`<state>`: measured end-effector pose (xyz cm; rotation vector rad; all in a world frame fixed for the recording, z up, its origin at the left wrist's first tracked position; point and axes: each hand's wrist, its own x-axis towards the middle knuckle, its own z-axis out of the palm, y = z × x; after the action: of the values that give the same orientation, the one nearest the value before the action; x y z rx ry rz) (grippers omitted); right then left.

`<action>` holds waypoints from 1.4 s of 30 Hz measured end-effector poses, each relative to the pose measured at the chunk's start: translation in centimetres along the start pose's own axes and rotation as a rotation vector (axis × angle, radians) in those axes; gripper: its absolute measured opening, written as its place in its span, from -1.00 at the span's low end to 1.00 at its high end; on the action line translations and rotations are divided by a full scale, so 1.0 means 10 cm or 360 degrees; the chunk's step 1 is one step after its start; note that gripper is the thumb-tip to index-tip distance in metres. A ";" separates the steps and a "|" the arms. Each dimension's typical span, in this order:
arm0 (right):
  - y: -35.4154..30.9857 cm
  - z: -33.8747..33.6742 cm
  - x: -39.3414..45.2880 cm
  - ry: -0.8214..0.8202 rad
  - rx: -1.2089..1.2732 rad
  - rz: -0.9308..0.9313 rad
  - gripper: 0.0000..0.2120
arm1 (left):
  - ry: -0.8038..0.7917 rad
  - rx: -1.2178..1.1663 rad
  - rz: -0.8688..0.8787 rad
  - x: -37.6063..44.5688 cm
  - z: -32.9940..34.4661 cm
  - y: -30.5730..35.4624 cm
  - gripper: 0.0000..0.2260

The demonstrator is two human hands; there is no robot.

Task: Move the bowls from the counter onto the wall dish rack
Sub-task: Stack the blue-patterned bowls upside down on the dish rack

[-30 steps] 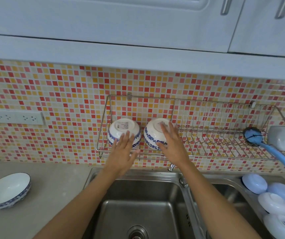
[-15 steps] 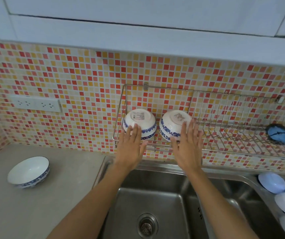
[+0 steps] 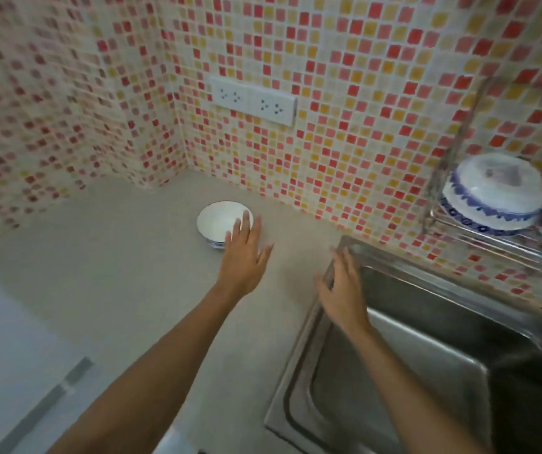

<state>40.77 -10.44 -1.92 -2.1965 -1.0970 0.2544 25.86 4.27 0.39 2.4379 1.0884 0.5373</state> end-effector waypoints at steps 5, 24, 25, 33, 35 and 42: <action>-0.72 0.80 0.52 -0.0185 0.0041 0.0115 -0.38 | 0.0024 0.0002 -0.0383 0.39 -0.27 -1.07 -0.44; -1.36 1.86 1.03 -0.0297 0.1357 0.1298 -0.56 | -0.0282 -0.0934 -0.0977 0.74 -0.11 -1.75 -0.60; -1.38 1.80 0.96 -0.0304 0.1366 0.1286 -0.57 | -0.0296 -0.0975 -0.0970 0.70 -0.14 -1.73 -0.60; -1.29 0.94 0.28 -0.0261 0.1414 0.1154 -0.52 | -0.0233 -0.1373 -0.0922 0.35 -0.31 -1.07 -0.68; -1.20 0.63 0.13 -0.0238 0.1574 0.1097 -0.48 | -0.0223 -0.1452 -0.0871 0.25 -0.31 -0.78 -0.68; -0.74 -0.50 -0.36 -0.0244 0.2391 0.0967 -0.39 | -0.0309 -0.1548 -0.0584 -0.05 -0.33 0.39 -0.68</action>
<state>36.00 -12.37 6.24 -1.0159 -0.0384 1.0888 26.25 2.27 5.11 1.3808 0.8664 0.5228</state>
